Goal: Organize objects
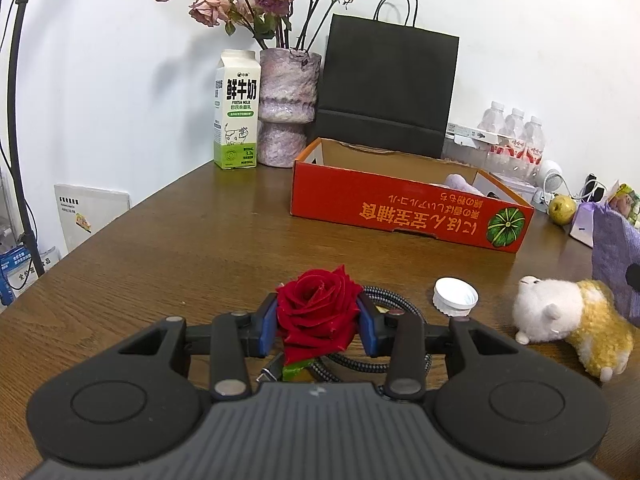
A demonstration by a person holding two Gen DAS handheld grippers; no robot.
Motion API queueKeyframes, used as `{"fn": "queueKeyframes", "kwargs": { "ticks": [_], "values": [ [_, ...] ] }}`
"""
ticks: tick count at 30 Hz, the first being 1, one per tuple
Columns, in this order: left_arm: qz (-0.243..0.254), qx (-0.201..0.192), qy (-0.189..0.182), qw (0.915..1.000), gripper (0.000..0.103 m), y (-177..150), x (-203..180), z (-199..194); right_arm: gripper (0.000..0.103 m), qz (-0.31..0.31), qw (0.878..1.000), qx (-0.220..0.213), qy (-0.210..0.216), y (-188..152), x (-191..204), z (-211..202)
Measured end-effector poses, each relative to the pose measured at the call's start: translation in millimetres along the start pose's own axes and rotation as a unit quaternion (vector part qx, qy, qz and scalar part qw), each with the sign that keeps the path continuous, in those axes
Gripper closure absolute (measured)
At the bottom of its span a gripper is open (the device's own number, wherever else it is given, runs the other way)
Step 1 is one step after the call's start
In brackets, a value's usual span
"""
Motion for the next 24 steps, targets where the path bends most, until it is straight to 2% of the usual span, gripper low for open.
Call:
{"fn": "queueKeyframes", "kwargs": {
  "ticks": [13,24],
  "values": [
    [0.005,0.007,-0.005,0.9999,0.064,10,-13,-1,0.097,-0.026,0.999,-0.026,0.028,24,12,-3],
    [0.020,-0.002,-0.017,0.9997,0.064,36,-38,0,0.097,-0.028,0.998,-0.037,0.046,50,14,10]
  ]
}}
Point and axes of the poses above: each gripper's, at about its wrist camera, not at the fingertips, and z roughly the way its jaws point, x to its left, y to its top, the point moved 2 cm from there along z, roughly the way its jaws point, and after that the axes turned 14 degrees about -z, right-handed, at the moved point
